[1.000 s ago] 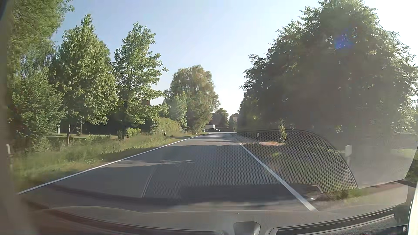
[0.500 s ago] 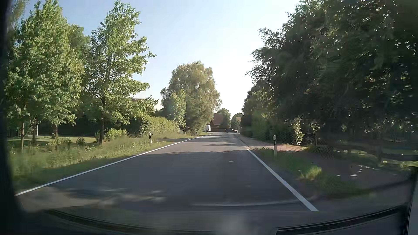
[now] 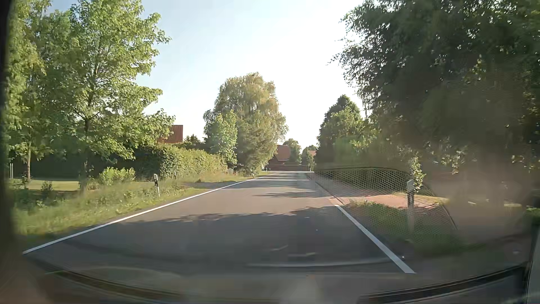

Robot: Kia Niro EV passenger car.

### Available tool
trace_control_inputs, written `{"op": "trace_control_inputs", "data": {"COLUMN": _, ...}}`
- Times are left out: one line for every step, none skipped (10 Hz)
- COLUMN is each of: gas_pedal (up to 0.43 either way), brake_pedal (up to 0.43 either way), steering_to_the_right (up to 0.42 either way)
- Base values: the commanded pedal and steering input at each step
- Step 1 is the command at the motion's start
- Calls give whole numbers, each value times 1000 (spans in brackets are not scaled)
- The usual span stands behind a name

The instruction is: Follow the waypoints while adhering to traffic rules and regulations

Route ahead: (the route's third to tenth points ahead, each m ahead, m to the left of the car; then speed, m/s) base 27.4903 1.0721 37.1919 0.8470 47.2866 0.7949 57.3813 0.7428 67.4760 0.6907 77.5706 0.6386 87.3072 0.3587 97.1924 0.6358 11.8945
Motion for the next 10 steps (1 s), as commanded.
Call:
{"op": "trace_control_inputs", "data": {"gas_pedal": 220, "brake_pedal": 6, "steering_to_the_right": -4}}
{"op": "trace_control_inputs", "data": {"gas_pedal": 209, "brake_pedal": 6, "steering_to_the_right": -4}}
{"op": "trace_control_inputs", "data": {"gas_pedal": 189, "brake_pedal": 6, "steering_to_the_right": -3}}
{"op": "trace_control_inputs", "data": {"gas_pedal": 169, "brake_pedal": 6, "steering_to_the_right": -3}}
{"op": "trace_control_inputs", "data": {"gas_pedal": 157, "brake_pedal": 6, "steering_to_the_right": -2}}
{"op": "trace_control_inputs", "data": {"gas_pedal": 150, "brake_pedal": 6, "steering_to_the_right": -1}}
{"op": "trace_control_inputs", "data": {"gas_pedal": 138, "brake_pedal": 6, "steering_to_the_right": 2}}
{"op": "trace_control_inputs", "data": {"gas_pedal": 138, "brake_pedal": 6, "steering_to_the_right": 5}}
{"op": "trace_control_inputs", "data": {"gas_pedal": 138, "brake_pedal": 6, "steering_to_the_right": 8}}
{"op": "trace_control_inputs", "data": {"gas_pedal": 138, "brake_pedal": 6, "steering_to_the_right": 9}}
